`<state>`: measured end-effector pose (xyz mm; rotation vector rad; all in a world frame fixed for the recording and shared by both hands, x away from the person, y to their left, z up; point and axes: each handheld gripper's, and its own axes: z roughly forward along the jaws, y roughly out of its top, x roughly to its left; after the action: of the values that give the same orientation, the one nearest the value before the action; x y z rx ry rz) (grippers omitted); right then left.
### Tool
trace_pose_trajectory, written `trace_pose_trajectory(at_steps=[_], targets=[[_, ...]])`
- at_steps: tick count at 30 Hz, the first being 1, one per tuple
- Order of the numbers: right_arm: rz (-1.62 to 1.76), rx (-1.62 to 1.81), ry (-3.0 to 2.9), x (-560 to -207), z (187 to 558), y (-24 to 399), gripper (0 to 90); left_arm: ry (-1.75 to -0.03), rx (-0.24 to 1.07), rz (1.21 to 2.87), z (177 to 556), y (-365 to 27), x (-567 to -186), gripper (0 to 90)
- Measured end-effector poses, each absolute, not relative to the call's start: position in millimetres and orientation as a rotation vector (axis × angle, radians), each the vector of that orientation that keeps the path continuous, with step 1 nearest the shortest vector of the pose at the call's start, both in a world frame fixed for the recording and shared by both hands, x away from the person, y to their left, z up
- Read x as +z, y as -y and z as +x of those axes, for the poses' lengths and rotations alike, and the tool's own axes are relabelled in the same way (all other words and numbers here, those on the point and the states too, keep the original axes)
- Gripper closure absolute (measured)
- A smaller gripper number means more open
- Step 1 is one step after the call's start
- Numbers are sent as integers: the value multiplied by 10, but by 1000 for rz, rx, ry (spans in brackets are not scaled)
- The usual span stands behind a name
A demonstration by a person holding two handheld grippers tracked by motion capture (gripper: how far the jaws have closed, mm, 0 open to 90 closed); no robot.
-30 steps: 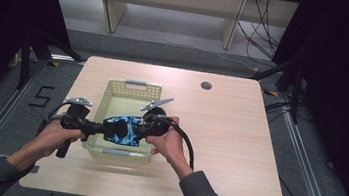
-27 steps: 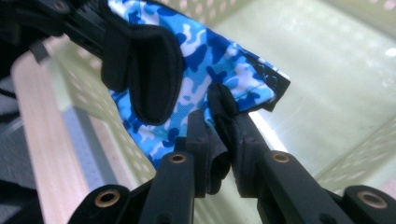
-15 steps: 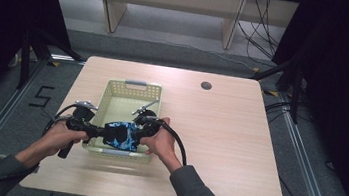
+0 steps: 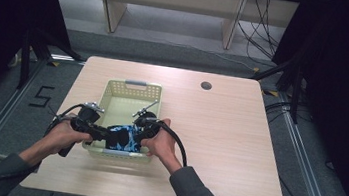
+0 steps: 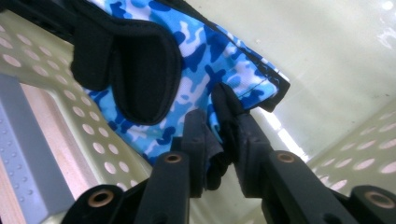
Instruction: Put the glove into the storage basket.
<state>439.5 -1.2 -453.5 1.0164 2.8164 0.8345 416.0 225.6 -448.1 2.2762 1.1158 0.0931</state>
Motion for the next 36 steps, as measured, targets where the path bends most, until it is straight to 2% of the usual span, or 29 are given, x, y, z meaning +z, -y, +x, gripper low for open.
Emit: trace_pose_trajectory(at_steps=[3,7,21,26,36], targets=[[1016,820,-2809,-4539,4392,18,740,-1136,102,2299,4170,-2271,-4454,540],[1034,835,-2783,-4520,4394,23,631,-1188,117,2252,4175,-2285,-4402,469],[1031,1065,-2661,-4210,4289,167,448,-1195,132,2189,4105,-2229,-4255,368],[1024,1129,-2607,-4128,4239,314,407,-1171,122,2134,4011,-2187,-4184,305],[1029,1242,-2535,-3965,4113,652,363,-1104,117,2068,3800,-2029,-4073,254]])
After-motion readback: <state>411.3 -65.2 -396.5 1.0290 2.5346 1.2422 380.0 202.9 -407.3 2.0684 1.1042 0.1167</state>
